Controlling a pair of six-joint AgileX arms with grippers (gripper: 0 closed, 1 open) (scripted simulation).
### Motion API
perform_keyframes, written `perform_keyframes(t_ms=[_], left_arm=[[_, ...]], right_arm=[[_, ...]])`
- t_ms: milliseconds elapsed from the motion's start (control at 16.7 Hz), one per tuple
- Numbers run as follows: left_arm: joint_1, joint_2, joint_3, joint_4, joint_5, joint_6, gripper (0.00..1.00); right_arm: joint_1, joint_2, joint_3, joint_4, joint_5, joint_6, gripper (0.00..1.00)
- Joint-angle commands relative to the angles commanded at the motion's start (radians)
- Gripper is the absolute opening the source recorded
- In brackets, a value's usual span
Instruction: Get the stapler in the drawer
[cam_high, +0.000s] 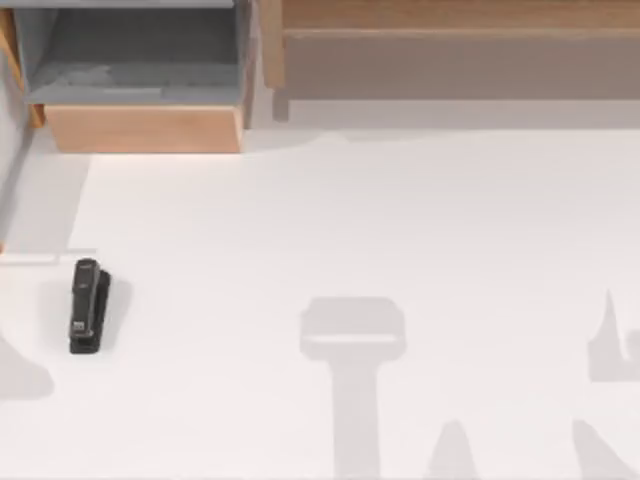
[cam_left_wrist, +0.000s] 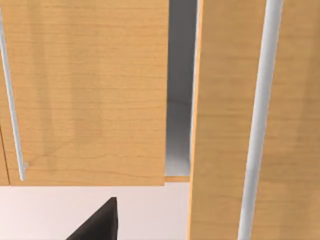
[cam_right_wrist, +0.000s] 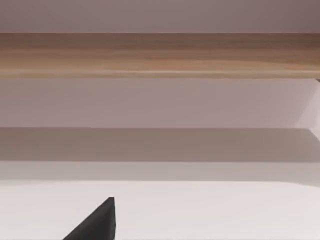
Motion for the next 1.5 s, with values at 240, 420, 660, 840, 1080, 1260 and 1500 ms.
perform_keyframes(t_ms=[240,420,660,840,1080,1260,1500], left_arm=[[0.010,-0.005,-0.012,0.007,0.009,0.000,1.00],[0.009,-0.007,-0.004,0.001,0.004,-0.004,1.00],[0.054,-0.101,0.049,-0.071,-0.046,-0.070,1.00],[0.071,-0.201,0.123,-0.196,-0.108,-0.173,1.00],[0.009,-0.305,0.252,-0.458,-0.204,-0.365,1.00],[-0.095,-0.349,0.362,-0.713,-0.279,-0.540,1.00],[-0.280,-0.369,0.512,-1.101,-0.380,-0.798,1.00]], right_arm=[[0.000,0.000,0.000,0.000,0.000,0.000,1.00],[0.000,0.000,0.000,0.000,0.000,0.000,1.00],[0.000,0.000,0.000,0.000,0.000,0.000,1.00],[0.000,0.000,0.000,0.000,0.000,0.000,1.00],[0.000,0.000,0.000,0.000,0.000,0.000,1.00],[0.000,0.000,0.000,0.000,0.000,0.000,1.00],[0.000,0.000,0.000,0.000,0.000,0.000,1.00]])
